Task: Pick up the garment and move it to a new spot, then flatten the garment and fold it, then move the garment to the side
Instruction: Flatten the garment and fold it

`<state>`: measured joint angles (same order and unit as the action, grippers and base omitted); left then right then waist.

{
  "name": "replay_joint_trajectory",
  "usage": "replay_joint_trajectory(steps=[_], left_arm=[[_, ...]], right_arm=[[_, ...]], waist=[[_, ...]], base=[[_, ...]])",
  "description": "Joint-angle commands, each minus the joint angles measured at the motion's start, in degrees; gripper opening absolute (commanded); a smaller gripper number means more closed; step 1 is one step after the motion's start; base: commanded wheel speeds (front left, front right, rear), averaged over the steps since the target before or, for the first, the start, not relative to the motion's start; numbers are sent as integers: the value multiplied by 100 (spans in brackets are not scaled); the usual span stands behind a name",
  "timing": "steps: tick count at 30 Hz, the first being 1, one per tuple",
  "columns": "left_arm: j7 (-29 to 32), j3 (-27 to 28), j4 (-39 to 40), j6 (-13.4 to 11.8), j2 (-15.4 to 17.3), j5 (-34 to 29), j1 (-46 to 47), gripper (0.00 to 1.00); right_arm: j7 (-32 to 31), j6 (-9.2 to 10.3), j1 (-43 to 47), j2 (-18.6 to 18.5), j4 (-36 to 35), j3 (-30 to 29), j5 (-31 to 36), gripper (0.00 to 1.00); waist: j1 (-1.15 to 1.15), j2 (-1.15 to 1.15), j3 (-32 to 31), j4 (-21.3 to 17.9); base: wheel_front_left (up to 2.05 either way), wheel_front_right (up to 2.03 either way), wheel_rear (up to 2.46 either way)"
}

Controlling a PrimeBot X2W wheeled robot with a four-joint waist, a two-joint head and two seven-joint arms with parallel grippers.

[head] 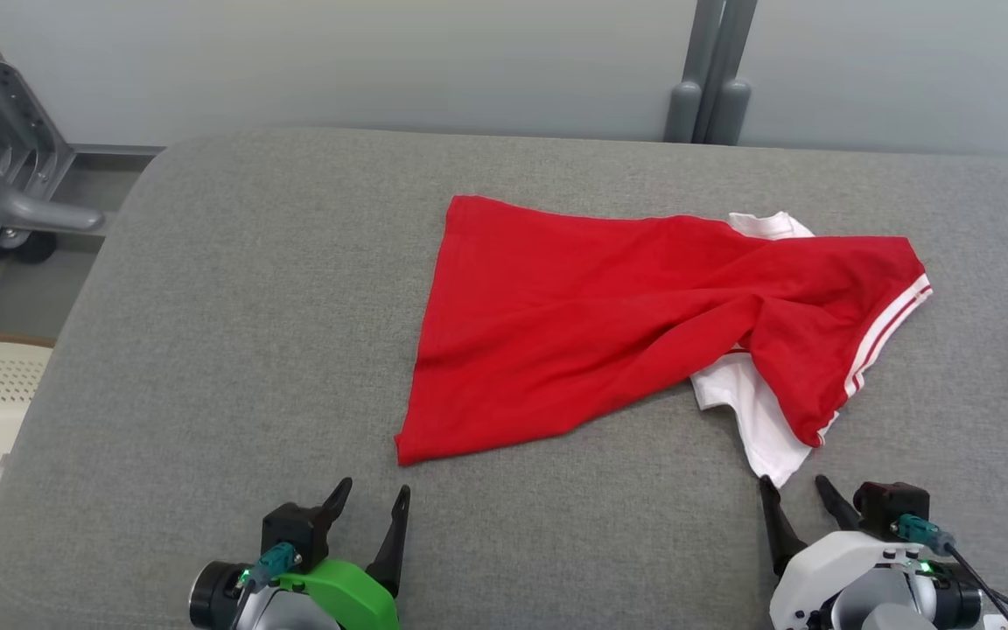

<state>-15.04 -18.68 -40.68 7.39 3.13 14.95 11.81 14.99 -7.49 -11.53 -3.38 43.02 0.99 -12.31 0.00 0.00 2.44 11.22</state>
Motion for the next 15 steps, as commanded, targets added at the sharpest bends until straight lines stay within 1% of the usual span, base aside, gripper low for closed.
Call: replay_joint_trajectory(steps=[1,3,4,5,6,10,15], left_arm=[[-16,-13,7,14,16,46,84,100],[-17,-18,19,14,31,53,110,100],[-16,-20,30,14,43,51,111,100],[-16,-20,37,14,52,51,109,100],[-16,-6,46,15,59,51,109,100],[-16,31,76,15,61,46,122,100],[-16,77,104,14,52,60,30,100]], right_arm=[[24,1,-81,-7,81,13,38,100],[20,1,-164,9,259,26,61,100],[19,1,-199,14,366,13,69,52],[12,1,-234,20,491,17,109,27],[4,1,-277,24,591,9,89,0],[-2,1,-405,39,840,14,98,0],[4,6,-282,-75,692,-95,7,0]], waist=[[0,0,62,92],[0,0,87,143],[0,0,97,164],[0,0,104,184],[0,0,110,200],[0,0,142,211],[0,0,53,75]], base=[[0,0,0],[0,0,0],[0,0,0],[0,0,0],[0,0,0],[0,0,0],[0,0,0]])
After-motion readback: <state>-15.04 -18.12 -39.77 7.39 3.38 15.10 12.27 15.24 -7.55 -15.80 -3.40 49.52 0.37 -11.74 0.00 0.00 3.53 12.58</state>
